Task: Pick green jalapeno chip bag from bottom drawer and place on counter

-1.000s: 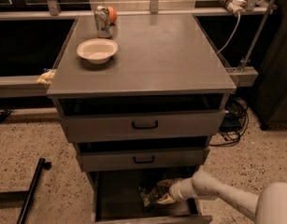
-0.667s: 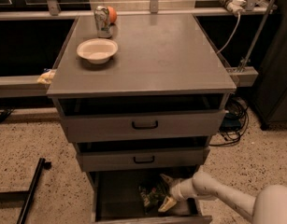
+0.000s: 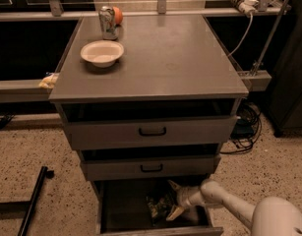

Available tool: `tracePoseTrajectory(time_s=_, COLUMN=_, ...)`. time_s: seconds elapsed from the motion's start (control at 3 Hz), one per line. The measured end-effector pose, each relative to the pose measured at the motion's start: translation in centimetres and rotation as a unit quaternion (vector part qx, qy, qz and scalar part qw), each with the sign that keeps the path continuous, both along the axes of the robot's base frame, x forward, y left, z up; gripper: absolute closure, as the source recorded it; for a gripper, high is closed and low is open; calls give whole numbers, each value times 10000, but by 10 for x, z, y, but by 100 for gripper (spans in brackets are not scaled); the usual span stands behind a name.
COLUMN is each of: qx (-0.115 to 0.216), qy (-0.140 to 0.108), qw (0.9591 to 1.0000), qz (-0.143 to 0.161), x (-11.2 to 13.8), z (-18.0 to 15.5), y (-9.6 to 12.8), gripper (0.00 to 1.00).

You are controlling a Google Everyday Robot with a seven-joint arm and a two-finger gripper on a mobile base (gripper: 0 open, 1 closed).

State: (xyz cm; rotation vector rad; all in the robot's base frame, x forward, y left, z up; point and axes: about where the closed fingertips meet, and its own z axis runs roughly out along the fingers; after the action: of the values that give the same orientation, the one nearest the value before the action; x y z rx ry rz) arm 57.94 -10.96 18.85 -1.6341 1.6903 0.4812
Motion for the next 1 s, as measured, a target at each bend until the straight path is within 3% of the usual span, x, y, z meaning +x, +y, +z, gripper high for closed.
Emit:
tracePoseTrajectory(time_s=0.67, qx=-203, qy=128, qw=9997, qz=-49, x=18, z=-49, y=-11, gripper=12)
tracePoseTrajectory(time_s=1.0, qx=-356, qy=259, qw=9990, qz=-107, x=15, z=-59, y=-15, gripper=31)
